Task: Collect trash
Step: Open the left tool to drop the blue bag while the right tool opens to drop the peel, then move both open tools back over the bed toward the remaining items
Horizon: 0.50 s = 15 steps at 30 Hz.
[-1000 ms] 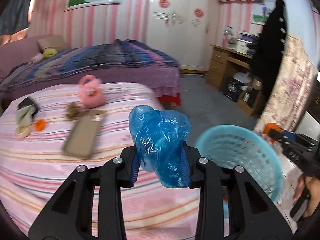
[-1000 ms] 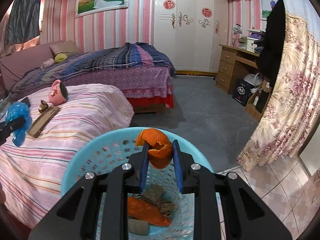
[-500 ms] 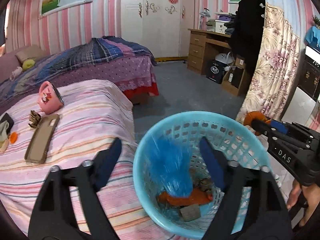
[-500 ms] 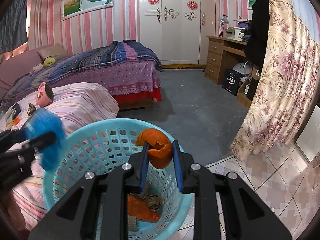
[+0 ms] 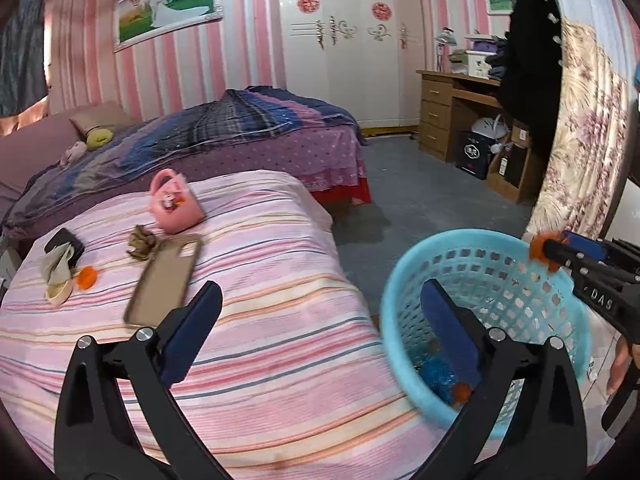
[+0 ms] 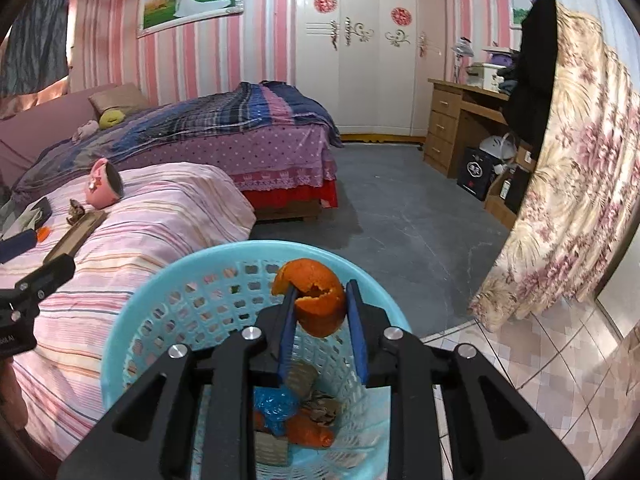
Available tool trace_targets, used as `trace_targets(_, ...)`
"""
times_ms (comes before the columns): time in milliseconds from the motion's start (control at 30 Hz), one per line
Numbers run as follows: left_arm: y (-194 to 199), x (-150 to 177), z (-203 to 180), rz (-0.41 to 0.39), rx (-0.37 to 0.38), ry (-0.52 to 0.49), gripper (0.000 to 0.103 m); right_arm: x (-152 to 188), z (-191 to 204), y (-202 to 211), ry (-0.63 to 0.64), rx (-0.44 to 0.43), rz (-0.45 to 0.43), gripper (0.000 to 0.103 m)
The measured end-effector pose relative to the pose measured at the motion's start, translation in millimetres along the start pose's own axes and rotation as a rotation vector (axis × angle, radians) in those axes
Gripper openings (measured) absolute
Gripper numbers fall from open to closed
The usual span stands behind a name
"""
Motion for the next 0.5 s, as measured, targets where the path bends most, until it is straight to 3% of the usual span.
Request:
trace_targets(67,5.4,-1.1,10.3,-0.007,-0.007,0.018,0.096,-2.5,6.6,2.6,-0.001,-0.009,-0.019,0.058)
trace_targets(233,19.4,-2.4,33.9,-0.029,-0.028,0.045,0.097,-6.3,22.9,3.4,0.008,-0.003,-0.038,0.080)
trace_targets(500,33.7,0.7,74.2,-0.046,-0.059,0.093,0.097,-16.7,49.9,0.5,0.010,0.002,-0.038,0.095)
Point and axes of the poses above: each gripper's, at about its wrist camera, not at the fingertips, and y roughly against the way its jaws point, z to its left, x to its underside, the point moved 2 cm from there along -y, roughly the way its jaws point, and after that the axes turned 3 degrees about x, right-handed, at the moved point
